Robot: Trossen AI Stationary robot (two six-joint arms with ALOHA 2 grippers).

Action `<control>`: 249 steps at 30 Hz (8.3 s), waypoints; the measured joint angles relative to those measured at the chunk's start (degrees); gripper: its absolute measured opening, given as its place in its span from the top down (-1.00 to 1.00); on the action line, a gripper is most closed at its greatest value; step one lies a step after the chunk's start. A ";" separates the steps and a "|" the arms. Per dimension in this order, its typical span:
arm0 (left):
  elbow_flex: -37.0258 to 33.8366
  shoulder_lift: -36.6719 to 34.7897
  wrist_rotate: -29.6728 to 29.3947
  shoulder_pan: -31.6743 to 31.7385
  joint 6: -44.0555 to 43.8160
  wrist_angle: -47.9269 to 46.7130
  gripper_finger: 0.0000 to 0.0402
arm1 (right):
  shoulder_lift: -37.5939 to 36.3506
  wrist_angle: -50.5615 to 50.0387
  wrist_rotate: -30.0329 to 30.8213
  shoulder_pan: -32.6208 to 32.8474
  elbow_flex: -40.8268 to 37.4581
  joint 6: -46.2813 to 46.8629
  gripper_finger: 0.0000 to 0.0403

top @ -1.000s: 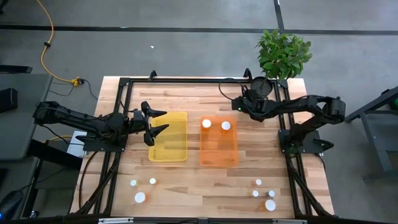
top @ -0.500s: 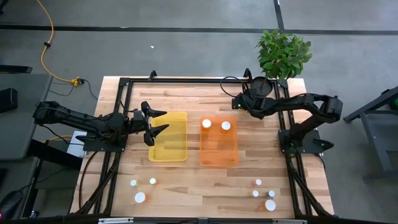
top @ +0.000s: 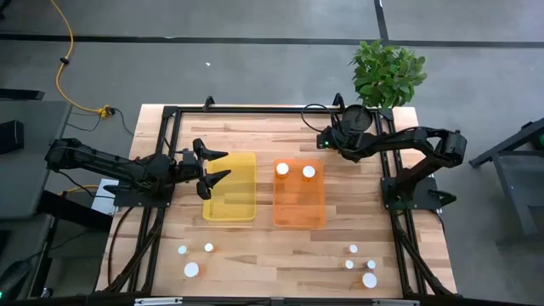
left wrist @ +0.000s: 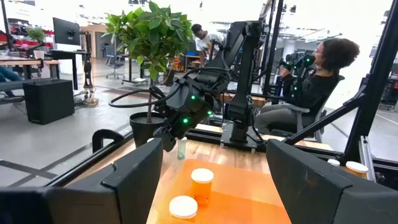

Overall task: Pick and place medicine bottles into bin by pill shape (circle, oval)
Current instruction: Put the orange capsule bottle into the orange bin, then put the blue tablet bottle into the yellow bin, then put the orange tablet bottle into the yellow bin

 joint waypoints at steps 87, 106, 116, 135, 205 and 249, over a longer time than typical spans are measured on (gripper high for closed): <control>0.00 0.00 1.37 0.00 -0.17 -0.33 -0.36 | 5.33 18.58 -19.83 27.63 4.70 -26.25 -0.33; 0.02 -0.01 1.06 0.02 0.00 -0.77 -0.36 | -7.73 11.28 5.18 31.38 6.68 -33.25 -0.47; 0.02 0.00 1.07 0.00 -0.07 -1.19 -0.36 | -17.28 -18.53 16.38 28.60 -1.50 6.72 -0.47; 0.02 0.00 1.07 0.02 -0.09 -0.77 -0.36 | -16.84 -18.27 7.68 11.48 -8.55 16.42 -0.47; 0.02 -0.02 -10.12 0.00 1.99 -2.47 -0.36 | 22.84 37.34 -24.87 29.92 28.06 -40.91 0.51; 0.02 -0.02 -10.10 0.00 1.98 -2.43 -0.36 | 39.92 14.99 -27.57 31.54 51.91 -47.84 0.08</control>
